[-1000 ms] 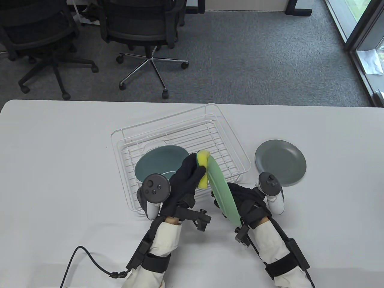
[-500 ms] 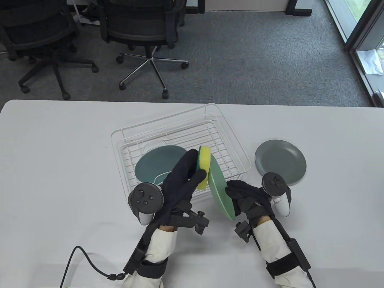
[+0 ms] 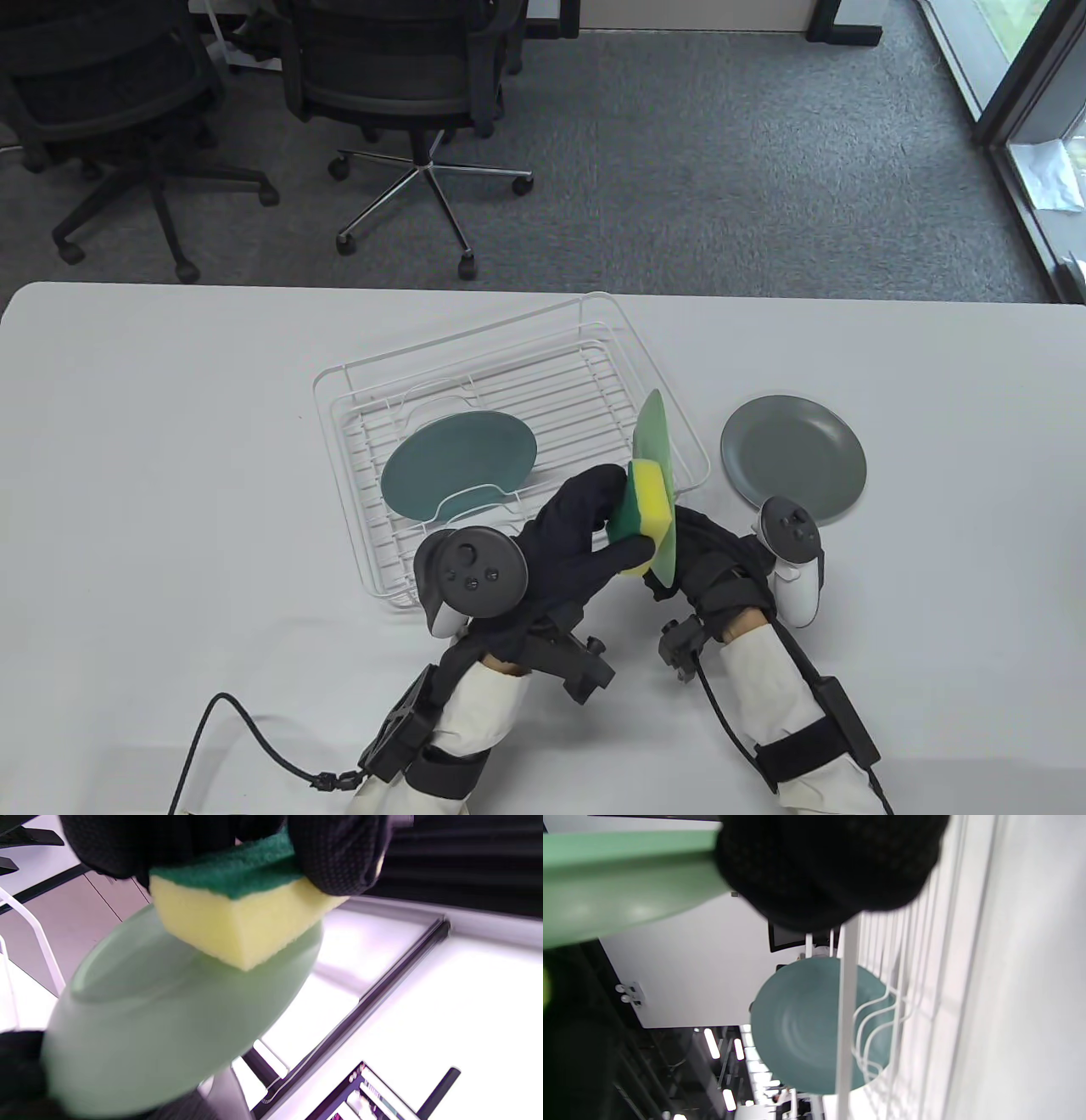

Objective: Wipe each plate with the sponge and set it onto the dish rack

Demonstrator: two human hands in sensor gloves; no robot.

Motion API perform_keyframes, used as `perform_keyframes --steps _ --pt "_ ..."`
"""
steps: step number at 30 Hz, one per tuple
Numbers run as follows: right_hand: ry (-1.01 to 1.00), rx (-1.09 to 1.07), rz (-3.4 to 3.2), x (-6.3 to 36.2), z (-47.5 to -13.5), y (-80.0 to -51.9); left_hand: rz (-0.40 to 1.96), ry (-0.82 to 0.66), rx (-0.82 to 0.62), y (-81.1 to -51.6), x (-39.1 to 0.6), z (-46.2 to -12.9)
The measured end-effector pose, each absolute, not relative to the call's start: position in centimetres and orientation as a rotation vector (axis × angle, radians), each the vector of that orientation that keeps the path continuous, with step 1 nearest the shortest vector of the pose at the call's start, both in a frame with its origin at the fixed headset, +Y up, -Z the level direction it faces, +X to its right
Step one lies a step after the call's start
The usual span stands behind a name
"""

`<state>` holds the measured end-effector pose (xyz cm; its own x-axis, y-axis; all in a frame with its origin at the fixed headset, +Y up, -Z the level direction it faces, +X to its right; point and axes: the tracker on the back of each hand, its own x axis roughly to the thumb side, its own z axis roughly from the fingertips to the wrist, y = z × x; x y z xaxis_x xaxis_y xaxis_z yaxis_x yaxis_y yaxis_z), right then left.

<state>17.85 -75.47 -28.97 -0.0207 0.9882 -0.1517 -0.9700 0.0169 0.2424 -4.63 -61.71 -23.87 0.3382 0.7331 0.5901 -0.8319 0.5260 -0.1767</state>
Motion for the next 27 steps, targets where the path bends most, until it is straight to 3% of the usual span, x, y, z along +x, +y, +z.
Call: perform_keyframes --steps 5,11,20,27 --pt "0.351 0.082 1.348 16.9 -28.5 -75.2 0.894 -0.703 0.087 -62.8 -2.8 -23.8" --pt "0.372 0.171 1.287 16.7 -28.6 -74.7 0.737 -0.632 0.083 -63.4 -2.7 -24.4" --pt "0.415 0.288 1.398 15.7 -28.7 -74.3 0.865 -0.413 0.127 -65.2 -5.5 -26.6" --pt "0.439 0.315 1.524 14.8 -28.5 -74.4 1.088 -0.376 0.218 -64.5 -7.7 -26.7"
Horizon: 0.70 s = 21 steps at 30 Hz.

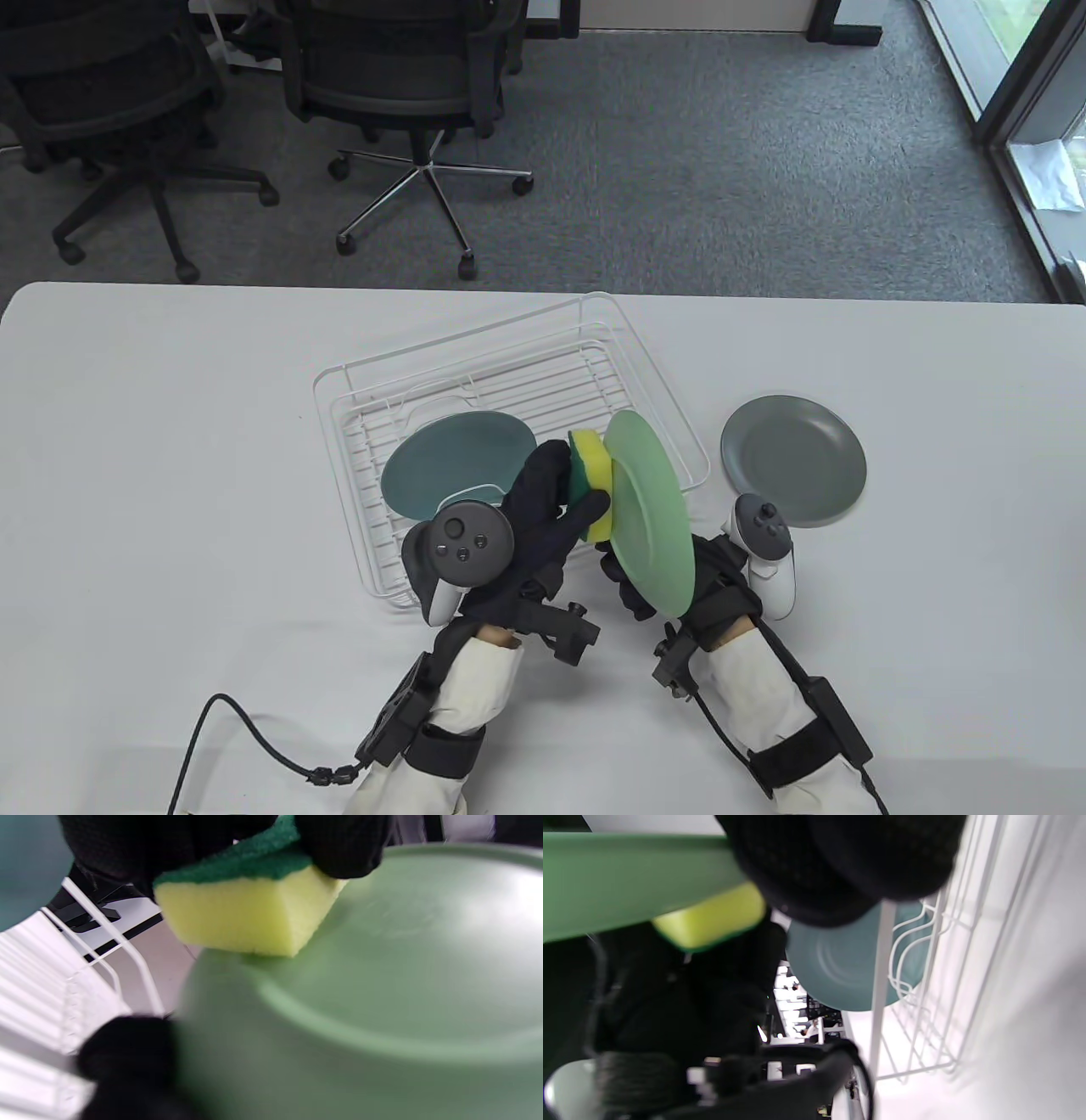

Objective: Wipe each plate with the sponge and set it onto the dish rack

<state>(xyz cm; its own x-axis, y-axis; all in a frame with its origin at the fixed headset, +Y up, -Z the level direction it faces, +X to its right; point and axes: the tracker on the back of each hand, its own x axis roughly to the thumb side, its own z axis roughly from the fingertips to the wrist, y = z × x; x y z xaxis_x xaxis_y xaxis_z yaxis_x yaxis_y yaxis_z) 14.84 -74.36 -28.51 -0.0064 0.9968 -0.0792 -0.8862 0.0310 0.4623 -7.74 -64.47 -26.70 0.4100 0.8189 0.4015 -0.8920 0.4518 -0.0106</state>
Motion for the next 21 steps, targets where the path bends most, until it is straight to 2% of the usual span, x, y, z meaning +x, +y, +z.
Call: perform_keyframes --steps 4,8,14,16,21 --pt "0.436 0.307 1.554 14.8 -28.5 -74.5 1.158 -0.465 0.291 -62.7 -8.0 -25.6" --pt "0.439 0.291 1.528 14.9 -28.5 -74.6 1.155 -0.58 0.292 -61.4 -6.9 -24.2" --pt "0.42 0.256 1.446 15.7 -28.7 -74.5 1.027 -0.728 0.165 -60.9 -4.9 -23.4" --pt "0.415 0.252 1.425 16.0 -28.8 -74.5 0.982 -0.757 0.068 -61.3 -4.3 -23.6" --pt "0.414 0.244 1.389 16.3 -28.8 -74.7 0.853 -0.701 -0.029 -62.5 -3.9 -24.6"
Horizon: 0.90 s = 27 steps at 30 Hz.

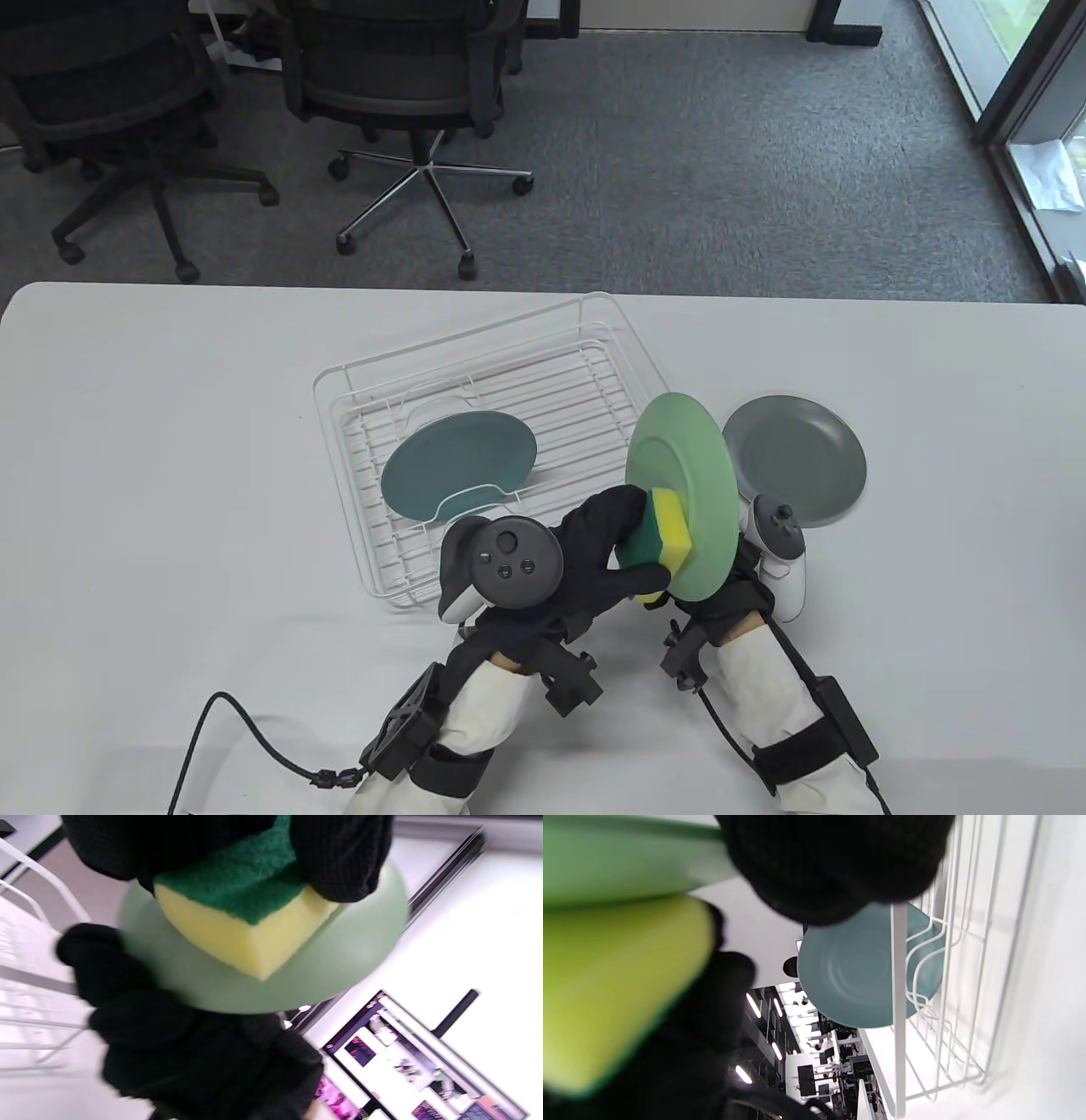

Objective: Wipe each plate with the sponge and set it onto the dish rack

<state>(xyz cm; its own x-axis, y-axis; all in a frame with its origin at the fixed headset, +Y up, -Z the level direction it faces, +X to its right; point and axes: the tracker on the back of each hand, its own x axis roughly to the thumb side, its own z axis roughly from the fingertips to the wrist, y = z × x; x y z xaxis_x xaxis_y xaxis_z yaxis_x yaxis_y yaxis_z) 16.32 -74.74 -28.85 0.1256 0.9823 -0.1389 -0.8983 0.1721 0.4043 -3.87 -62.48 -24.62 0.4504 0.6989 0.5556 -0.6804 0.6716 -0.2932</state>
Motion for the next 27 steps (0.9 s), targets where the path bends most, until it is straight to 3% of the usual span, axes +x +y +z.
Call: perform_keyframes --steps 9,14,20,27 --pt "0.429 0.281 1.424 15.8 -28.8 -74.7 0.922 -0.48 -0.061 -65.6 -6.2 -27.7" --pt "0.444 0.336 1.516 15.2 -28.7 -74.4 1.019 -0.421 -0.001 -65.4 -8.1 -28.2" --pt "0.436 0.348 1.639 15.2 -28.8 -74.2 1.225 -0.458 0.04 -64.2 -10.3 -28.0" --pt "0.318 0.322 1.684 16.8 -29.5 -73.9 1.233 -0.52 0.12 -62.0 -11.5 -26.7"
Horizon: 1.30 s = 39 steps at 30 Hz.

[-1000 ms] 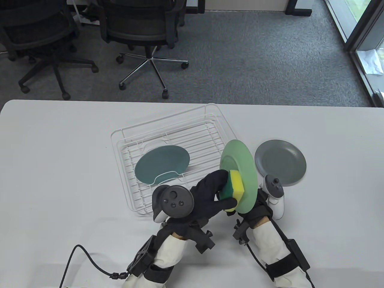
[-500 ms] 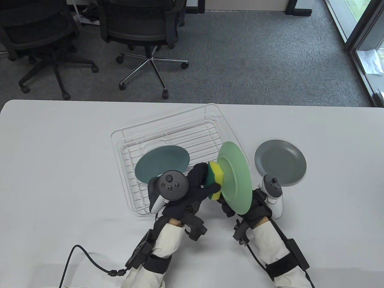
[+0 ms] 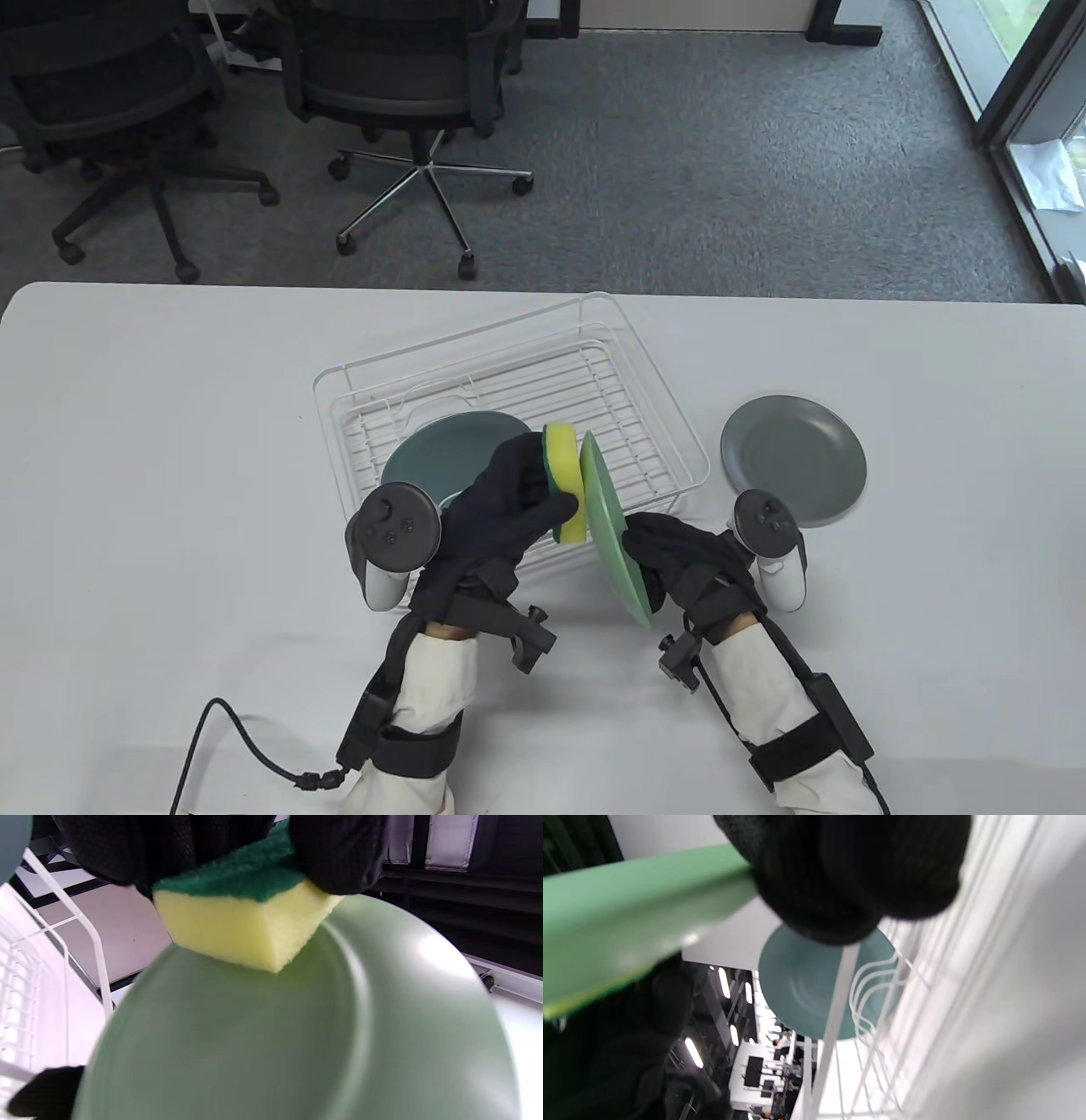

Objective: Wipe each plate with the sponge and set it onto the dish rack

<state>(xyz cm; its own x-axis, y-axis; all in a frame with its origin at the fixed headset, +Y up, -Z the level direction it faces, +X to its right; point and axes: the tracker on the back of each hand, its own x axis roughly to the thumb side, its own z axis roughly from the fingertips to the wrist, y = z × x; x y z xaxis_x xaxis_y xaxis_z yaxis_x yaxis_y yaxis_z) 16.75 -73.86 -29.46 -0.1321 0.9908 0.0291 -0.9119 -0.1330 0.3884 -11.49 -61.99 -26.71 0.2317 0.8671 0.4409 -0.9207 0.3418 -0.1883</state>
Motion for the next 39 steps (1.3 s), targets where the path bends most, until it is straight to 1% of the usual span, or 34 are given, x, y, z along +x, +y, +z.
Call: perform_keyframes --steps 4,9,10,13,17,20,24,28,35,39 --pt "0.138 0.35 1.701 18.4 -30.2 -71.6 1.214 -0.475 0.202 -61.2 -13.2 -26.2" --pt "-0.086 0.328 1.865 18.7 -30.4 -67.8 1.143 -0.341 0.336 -60.6 -16.5 -25.6" --pt "-0.176 0.32 1.941 18.3 -30.4 -66.7 1.13 -0.305 0.362 -60.6 -17.3 -25.5" --pt "-0.345 0.325 2.1 17.1 -30.7 -64.8 1.119 -0.214 0.399 -60.8 -19.1 -25.3" --pt "-0.551 0.324 2.282 14.6 -31.1 -63.3 1.124 -0.136 0.438 -61.1 -21.0 -24.9" --pt "-0.668 0.352 2.387 12.4 -31.4 -63.1 1.149 -0.114 0.458 -61.1 -22.0 -24.6" --pt "-0.801 0.389 2.498 9.5 -31.9 -63.3 1.161 -0.112 0.47 -61.0 -22.3 -24.4" --pt "-0.824 0.411 2.6 6.9 -32.5 -63.9 1.158 -0.127 0.471 -60.8 -22.0 -24.3" --pt "-0.885 0.531 2.761 3.5 -33.3 -65.0 1.158 -0.163 0.435 -60.9 -20.8 -24.8" --pt "-0.8 0.589 2.769 2.1 -33.4 -65.2 1.161 -0.188 0.417 -61.0 -20.2 -25.1"
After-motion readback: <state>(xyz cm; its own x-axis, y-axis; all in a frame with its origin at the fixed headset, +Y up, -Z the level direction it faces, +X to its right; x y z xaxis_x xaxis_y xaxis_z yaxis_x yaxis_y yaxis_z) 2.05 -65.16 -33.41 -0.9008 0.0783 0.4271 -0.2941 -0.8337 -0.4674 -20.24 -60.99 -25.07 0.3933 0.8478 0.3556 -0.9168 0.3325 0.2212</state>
